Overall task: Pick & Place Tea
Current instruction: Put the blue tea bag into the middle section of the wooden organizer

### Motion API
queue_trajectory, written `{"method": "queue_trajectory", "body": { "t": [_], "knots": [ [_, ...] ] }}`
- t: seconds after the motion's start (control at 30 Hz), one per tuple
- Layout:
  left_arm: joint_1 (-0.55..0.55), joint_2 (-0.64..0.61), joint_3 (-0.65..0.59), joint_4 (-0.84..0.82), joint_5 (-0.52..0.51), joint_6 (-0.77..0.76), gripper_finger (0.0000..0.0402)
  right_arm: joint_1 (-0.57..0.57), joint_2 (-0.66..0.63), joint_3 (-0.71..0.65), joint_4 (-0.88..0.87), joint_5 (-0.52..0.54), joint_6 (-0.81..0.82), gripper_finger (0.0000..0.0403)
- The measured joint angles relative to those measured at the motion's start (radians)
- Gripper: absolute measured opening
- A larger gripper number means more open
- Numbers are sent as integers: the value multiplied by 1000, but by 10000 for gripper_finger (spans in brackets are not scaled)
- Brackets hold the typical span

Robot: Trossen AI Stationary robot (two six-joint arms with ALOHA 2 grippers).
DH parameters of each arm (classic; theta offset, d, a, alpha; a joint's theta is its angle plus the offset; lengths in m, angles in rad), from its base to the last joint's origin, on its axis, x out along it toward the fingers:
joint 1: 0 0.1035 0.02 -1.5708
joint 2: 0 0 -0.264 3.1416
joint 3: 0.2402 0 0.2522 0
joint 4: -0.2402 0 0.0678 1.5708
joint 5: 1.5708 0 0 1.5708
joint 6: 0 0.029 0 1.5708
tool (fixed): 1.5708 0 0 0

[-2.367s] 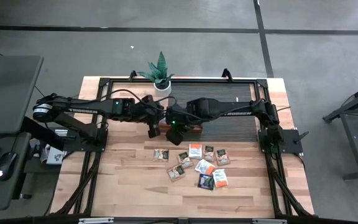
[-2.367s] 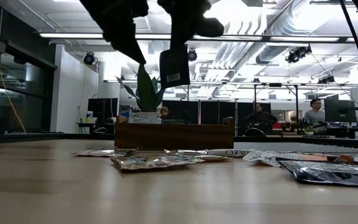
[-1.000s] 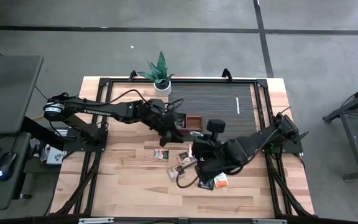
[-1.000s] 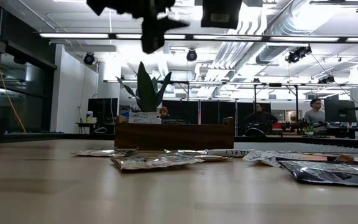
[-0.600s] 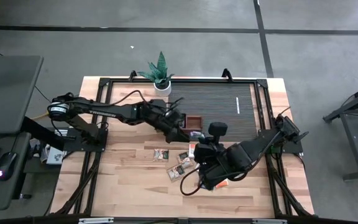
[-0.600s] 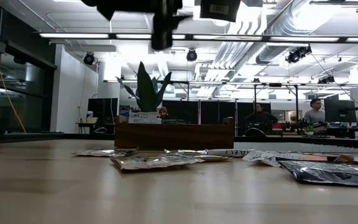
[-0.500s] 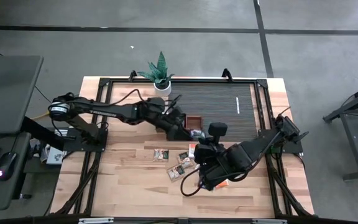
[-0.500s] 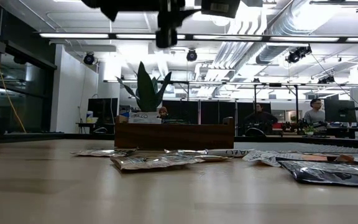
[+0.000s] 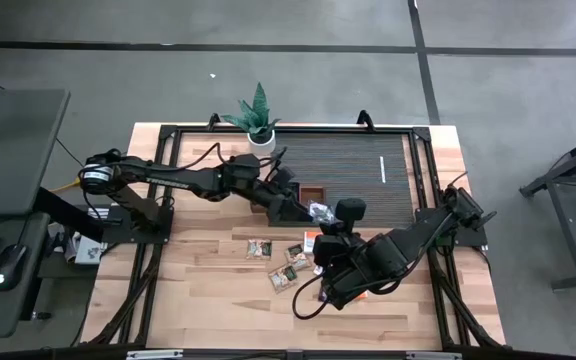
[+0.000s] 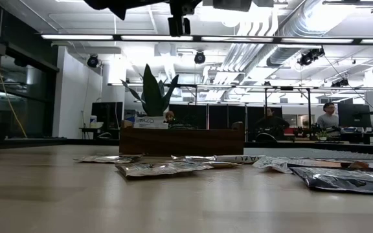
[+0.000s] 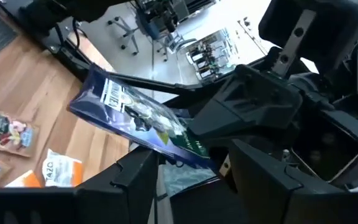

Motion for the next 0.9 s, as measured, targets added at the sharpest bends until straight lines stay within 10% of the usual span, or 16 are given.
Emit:
{"method": "queue_trajectory", "body": {
  "t": [0.9],
  "knots": [
    [0,-1,0,6,-61,-51,193,-13,0,0,129,-62,-88,0]
  ]
}}
